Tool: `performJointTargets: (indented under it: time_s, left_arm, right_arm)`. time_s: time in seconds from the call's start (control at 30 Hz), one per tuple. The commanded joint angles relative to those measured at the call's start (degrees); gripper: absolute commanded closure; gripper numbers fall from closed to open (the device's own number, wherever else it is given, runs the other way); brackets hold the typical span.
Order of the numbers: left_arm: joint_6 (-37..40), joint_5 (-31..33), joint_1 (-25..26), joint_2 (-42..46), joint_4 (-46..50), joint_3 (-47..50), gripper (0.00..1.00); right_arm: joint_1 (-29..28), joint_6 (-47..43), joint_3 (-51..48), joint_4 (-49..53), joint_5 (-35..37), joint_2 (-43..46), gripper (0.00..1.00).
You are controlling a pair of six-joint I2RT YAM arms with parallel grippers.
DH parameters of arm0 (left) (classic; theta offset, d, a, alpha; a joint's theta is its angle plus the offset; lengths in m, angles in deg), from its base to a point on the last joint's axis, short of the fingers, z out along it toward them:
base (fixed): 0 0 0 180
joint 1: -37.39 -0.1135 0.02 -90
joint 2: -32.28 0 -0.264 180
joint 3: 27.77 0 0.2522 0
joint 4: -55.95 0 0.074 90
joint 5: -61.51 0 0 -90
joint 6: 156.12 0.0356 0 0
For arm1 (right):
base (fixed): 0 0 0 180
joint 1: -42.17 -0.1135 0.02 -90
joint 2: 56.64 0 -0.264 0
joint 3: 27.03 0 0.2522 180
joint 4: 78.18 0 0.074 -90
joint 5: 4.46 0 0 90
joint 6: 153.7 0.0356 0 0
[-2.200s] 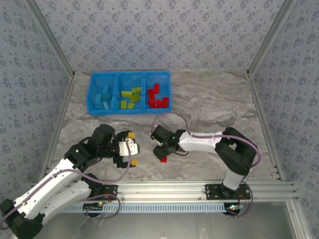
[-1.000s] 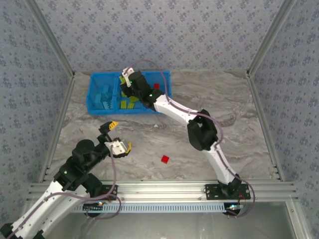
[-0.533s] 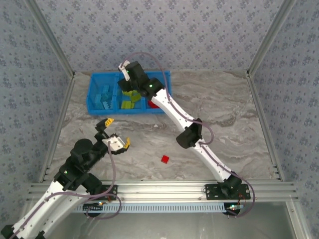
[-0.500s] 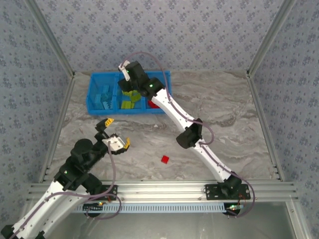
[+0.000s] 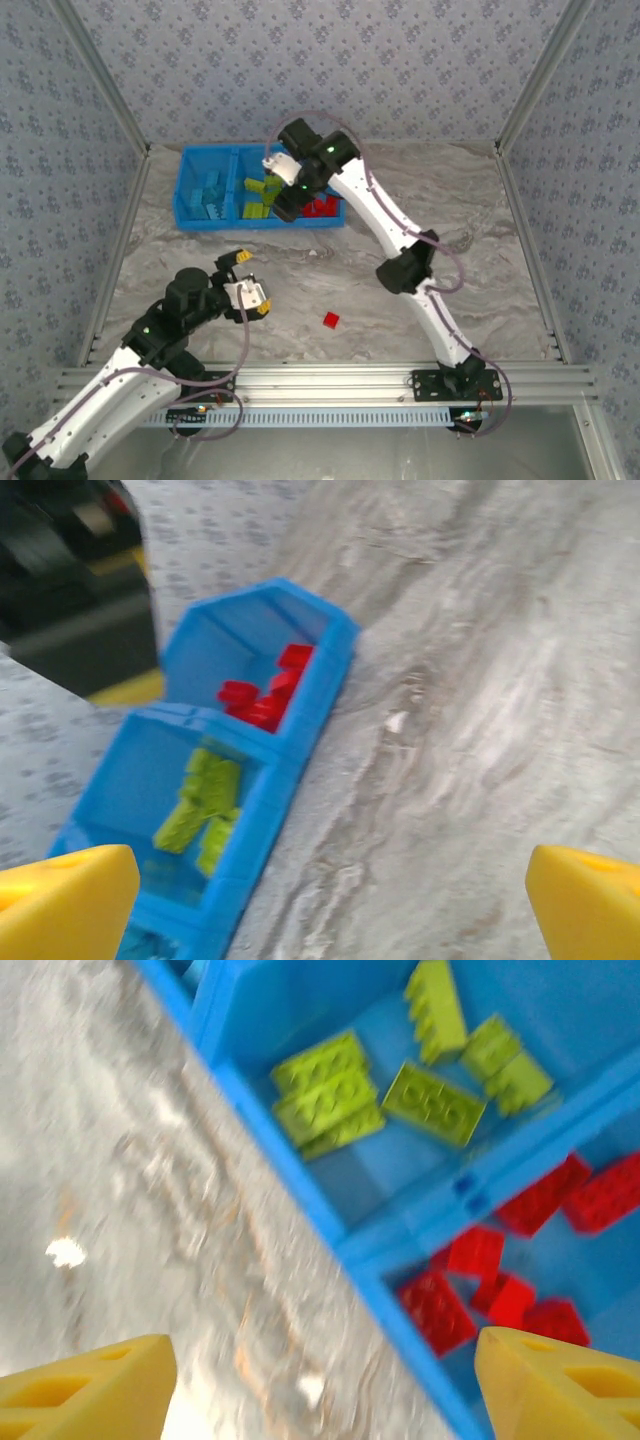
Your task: Sort the legos into containers by color
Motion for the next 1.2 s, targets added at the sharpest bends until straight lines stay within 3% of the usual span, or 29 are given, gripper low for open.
performJointTargets:
  time_s: [0.0, 0.1, 0.33, 0.7, 1.0, 1.17]
  left_arm:
    - [1.5, -6.3, 0.5, -2.1, 3.3, -3.4, 0.01]
    - [1.5, -6.8, 0.5, -3.5, 4.3, -3.9, 0.01]
    - [4.3, -10.8, 0.5, -3.5, 5.7, -2.8, 0.01]
    - [5.3, -11.2, 0.4, -6.9, 7.4, -3.5, 0.01]
    - [5.2, -11.7, 0.3, -8.1, 7.7, -3.6, 0.01]
    - [5.3, -11.5, 0.3, -8.5, 7.9, -3.5, 0.01]
  right_arm:
    - [-1.1, -3.6, -17.0, 0.6, -0.1, 11.0, 0.08]
    - [-1.5, -3.7, -32.5, -7.3, -0.1, 19.4, 0.01]
    - [-1.9, 5.7, -45.4, -16.4, -2.5, 24.6, 0.02]
    - [-9.2, 17.6, -94.1, -48.9, -0.2, 50.5, 0.00]
    - [-15.9, 22.2, -103.2, -56.5, -2.8, 45.2, 0.02]
    - [-18.2, 23.4, -104.4, -59.9, -0.8, 41.9, 0.24]
